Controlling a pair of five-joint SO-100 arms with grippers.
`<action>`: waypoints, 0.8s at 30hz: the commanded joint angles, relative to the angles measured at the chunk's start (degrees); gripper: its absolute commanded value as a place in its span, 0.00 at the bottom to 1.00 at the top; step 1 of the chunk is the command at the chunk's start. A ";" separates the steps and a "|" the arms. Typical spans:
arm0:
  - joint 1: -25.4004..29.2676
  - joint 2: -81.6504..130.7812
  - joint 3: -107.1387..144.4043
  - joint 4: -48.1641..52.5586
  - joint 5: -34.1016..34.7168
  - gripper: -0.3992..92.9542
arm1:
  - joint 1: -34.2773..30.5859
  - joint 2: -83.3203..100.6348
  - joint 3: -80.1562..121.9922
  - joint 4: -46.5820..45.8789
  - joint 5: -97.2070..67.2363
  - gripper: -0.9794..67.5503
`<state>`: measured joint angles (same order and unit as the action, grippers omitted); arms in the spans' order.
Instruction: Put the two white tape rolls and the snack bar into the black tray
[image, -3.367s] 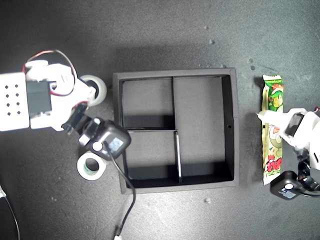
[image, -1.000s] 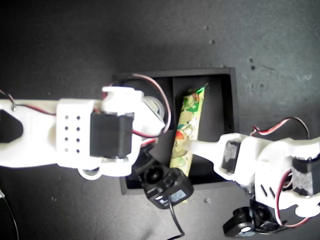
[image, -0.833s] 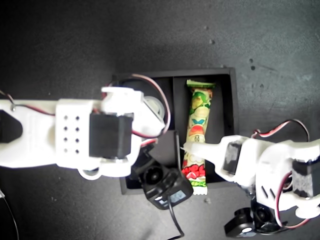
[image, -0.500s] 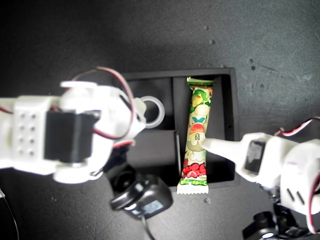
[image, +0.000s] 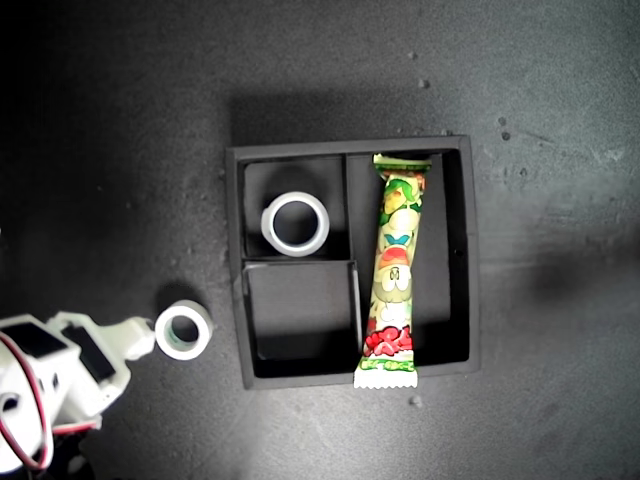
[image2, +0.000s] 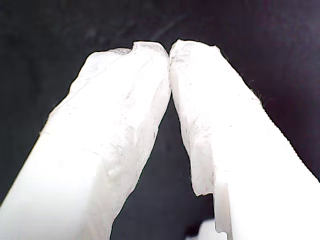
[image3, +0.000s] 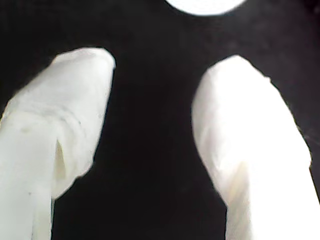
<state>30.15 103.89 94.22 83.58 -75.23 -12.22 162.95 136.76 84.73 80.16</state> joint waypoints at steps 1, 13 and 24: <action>4.39 2.20 7.91 -11.95 -4.92 0.14 | 0.26 9.58 12.39 -7.03 1.76 0.01; 2.64 -6.68 12.13 -26.02 -4.39 0.14 | 5.80 25.66 42.28 -27.33 4.13 0.01; -0.79 -11.60 11.95 -26.28 -2.81 0.15 | 2.99 25.31 42.28 -8.79 15.64 0.01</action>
<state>30.41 92.81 107.05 57.92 -78.93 -7.91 188.09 178.24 73.83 93.78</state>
